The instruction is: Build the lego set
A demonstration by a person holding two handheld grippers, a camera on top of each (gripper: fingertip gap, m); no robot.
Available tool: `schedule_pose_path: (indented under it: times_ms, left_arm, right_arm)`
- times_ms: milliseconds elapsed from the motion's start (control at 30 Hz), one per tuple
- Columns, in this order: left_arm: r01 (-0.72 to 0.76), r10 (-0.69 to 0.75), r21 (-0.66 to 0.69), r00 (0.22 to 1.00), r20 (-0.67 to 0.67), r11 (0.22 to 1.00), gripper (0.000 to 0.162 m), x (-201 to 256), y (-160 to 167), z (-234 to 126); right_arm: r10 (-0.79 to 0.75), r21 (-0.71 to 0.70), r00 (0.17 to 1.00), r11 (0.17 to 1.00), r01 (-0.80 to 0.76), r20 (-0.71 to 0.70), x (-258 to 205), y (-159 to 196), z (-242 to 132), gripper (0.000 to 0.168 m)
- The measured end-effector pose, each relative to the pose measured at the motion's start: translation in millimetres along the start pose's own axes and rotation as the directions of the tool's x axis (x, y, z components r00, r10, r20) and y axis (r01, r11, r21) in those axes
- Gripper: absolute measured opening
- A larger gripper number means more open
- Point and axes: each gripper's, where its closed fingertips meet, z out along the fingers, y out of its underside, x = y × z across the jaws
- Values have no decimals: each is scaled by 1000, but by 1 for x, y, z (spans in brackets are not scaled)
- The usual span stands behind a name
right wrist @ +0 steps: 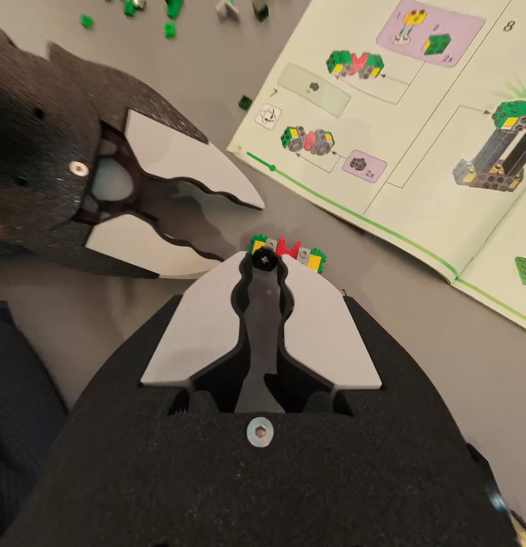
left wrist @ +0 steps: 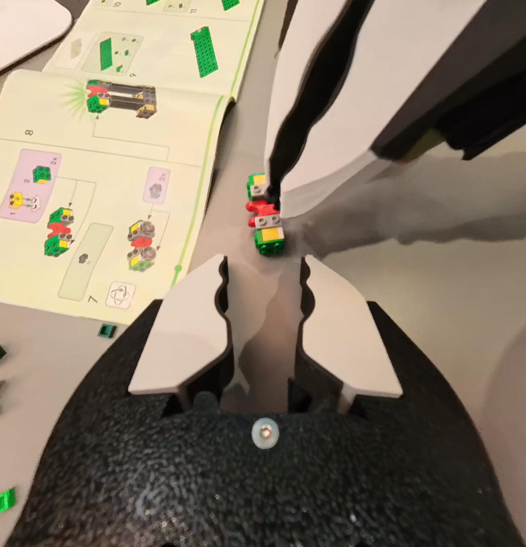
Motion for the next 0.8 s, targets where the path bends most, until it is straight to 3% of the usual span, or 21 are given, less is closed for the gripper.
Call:
schedule_pose_path:
  times_ms: [33, 333, 800]
  left_arm:
    - [7, -7, 8, 1000, -2, 1000, 47, -1, 1, -3]
    - [41, -42, 72, 999, 18, 997, 46, -13, 2, -23]
    - [27, -27, 76, 1000, 6, 997, 43, -10, 1, -25]
  right_arm:
    - [-7, -32, 1000, 999, 6, -24, 1, 2, 2, 16]
    - [-10, -158, 985, 987, -18, -173, 4, 2, 17, 16]
    - [18, -274, 984, 960, -66, -175, 2, 3, 17, 16]
